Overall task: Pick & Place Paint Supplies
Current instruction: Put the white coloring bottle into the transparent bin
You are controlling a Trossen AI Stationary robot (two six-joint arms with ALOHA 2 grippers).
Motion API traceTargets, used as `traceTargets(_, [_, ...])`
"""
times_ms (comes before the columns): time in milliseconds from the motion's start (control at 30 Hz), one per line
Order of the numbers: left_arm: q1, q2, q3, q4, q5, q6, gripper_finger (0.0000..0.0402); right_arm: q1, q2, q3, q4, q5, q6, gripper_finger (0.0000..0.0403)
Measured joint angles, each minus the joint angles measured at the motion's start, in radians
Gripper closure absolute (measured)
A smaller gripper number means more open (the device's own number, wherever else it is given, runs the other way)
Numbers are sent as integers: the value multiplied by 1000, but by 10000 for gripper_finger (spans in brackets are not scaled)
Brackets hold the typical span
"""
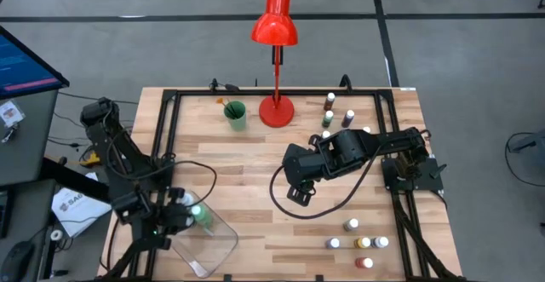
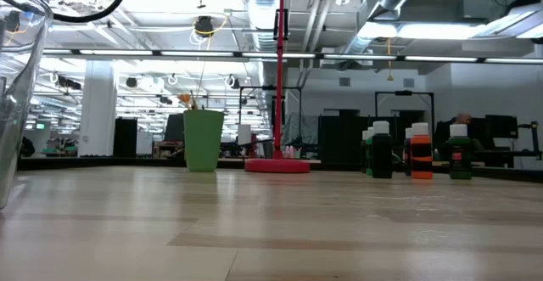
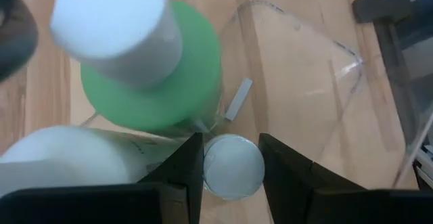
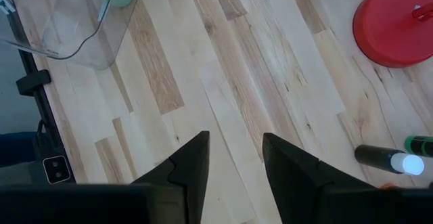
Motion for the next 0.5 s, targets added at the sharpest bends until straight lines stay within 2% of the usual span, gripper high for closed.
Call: traceTargets(500, [6, 0, -17, 0, -2, 1, 274, 0, 0, 0, 0, 0, 0, 270])
